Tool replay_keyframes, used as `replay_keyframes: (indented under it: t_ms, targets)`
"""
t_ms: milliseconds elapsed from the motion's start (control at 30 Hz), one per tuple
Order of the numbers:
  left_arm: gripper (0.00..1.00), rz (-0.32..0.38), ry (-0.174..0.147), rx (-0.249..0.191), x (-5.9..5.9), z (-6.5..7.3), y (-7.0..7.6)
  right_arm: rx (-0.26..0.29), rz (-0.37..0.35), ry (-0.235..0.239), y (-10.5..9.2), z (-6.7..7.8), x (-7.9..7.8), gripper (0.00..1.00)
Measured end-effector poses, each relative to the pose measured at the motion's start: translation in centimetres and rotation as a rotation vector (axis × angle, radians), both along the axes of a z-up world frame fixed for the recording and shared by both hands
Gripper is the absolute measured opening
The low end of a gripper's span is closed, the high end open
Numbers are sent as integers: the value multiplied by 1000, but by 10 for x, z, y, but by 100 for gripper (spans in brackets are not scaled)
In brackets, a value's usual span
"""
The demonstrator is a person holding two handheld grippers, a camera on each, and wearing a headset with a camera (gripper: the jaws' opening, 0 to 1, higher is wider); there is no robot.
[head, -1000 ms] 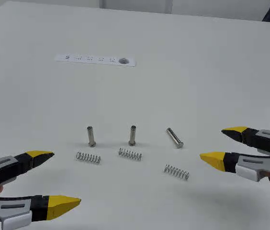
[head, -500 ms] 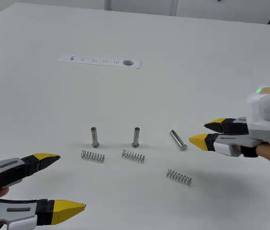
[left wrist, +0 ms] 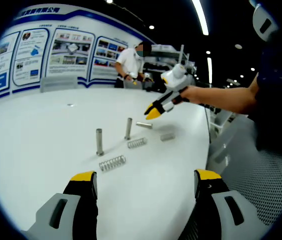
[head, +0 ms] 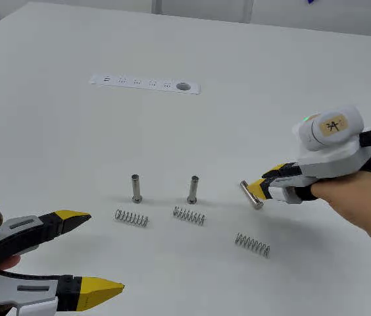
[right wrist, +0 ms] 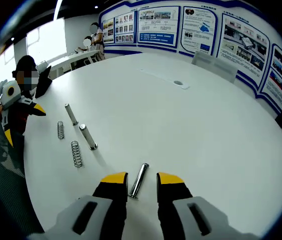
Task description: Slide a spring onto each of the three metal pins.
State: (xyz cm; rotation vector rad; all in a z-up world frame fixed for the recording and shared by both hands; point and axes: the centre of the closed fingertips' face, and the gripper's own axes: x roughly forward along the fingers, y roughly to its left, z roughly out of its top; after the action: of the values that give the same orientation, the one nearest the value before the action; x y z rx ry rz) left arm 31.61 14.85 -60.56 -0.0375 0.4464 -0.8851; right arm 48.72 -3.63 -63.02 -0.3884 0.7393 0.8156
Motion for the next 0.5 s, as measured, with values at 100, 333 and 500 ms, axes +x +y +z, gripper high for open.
replay_keyframes:
  t_ms: [100,333,500]
  targets:
    - [81,-3,0,-2,-1,0,-1,-3,-10,13,2,-4,4,23]
    - [80,-17,6,2,-2,-1,-3,-22,-20,53,9,-15,12,19]
    - [80,-21,6,2,-3,-1,-4,-38,-41,77,12,-21,15,16]
